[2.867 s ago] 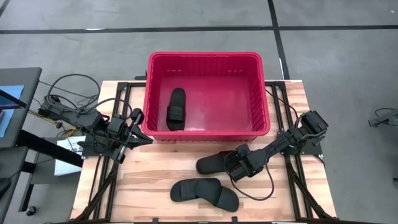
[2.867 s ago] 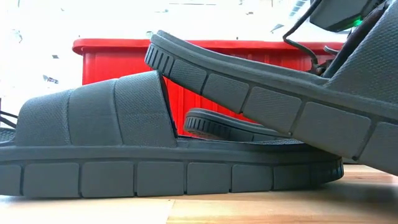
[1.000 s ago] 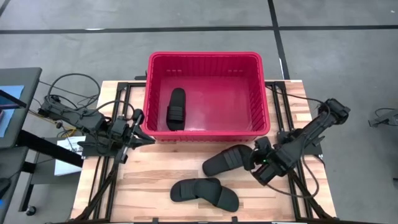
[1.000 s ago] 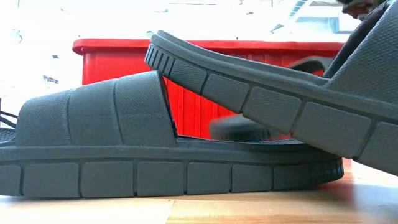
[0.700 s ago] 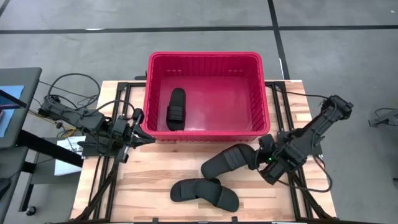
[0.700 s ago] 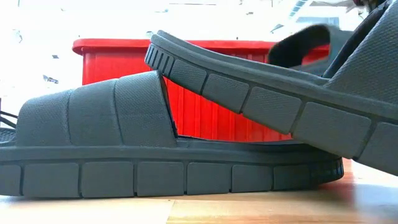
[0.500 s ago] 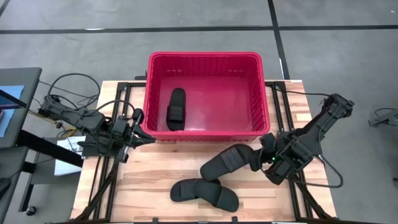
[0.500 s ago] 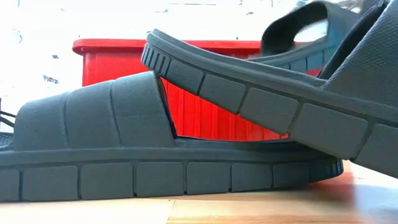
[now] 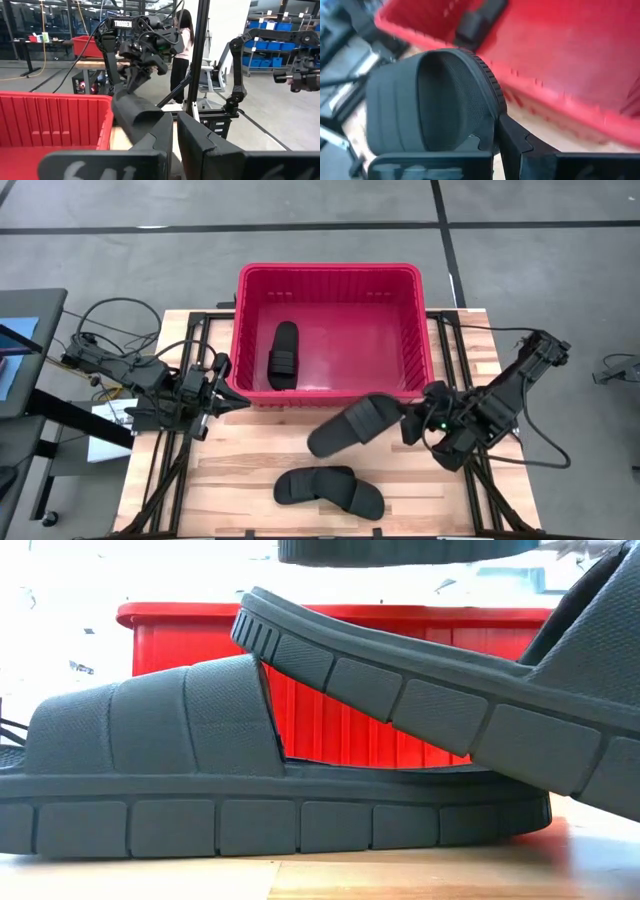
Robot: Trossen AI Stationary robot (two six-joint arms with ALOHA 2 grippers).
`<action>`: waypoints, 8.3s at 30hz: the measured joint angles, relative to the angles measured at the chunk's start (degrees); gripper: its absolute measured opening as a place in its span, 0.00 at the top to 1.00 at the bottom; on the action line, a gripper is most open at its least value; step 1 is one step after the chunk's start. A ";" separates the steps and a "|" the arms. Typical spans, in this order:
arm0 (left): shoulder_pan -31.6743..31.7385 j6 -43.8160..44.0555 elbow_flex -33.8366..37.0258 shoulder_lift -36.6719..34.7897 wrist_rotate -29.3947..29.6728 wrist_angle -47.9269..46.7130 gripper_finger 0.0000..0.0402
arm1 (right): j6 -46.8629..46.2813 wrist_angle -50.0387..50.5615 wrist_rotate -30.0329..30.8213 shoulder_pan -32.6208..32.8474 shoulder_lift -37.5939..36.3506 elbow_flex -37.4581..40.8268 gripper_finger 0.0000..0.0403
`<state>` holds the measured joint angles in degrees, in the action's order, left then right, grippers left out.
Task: Pick and place slides into bin
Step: Put the top slide into the organizer bin
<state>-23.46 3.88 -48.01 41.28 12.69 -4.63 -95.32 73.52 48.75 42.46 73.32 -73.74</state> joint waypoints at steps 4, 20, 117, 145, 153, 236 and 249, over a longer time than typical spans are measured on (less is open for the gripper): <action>0.00 0.00 0.00 0.00 0.00 0.00 0.96 | -0.25 -0.44 5.50 -1.59 0.00 -0.11 1.00; -0.02 0.04 0.00 0.00 6.41 0.03 0.96 | -4.73 -1.40 27.53 -12.87 0.02 -0.11 1.00; 19.32 1.40 -13.90 25.38 6.48 15.72 0.86 | 14.34 -16.98 41.22 -10.93 -0.02 -0.08 1.00; 21.94 -5.25 -21.26 21.66 10.93 3.12 0.87 | 70.93 -16.55 41.29 -12.12 0.06 -0.06 0.86; 30.07 -0.45 -34.99 23.84 6.55 -23.67 0.87 | 90.39 -16.52 41.11 -12.70 -1.70 -0.06 0.86; 52.63 -35.83 -67.12 60.07 -31.95 -70.40 0.87 | 94.00 -14.01 12.54 -47.50 -8.70 -0.08 0.86; 54.55 -40.48 -67.04 67.48 -33.35 -70.61 0.87 | 93.80 -13.98 12.36 -47.48 -8.72 -0.08 0.86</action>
<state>31.09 -36.60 -115.04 108.75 -20.67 -75.24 -1.52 59.53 61.12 -5.02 64.60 -73.82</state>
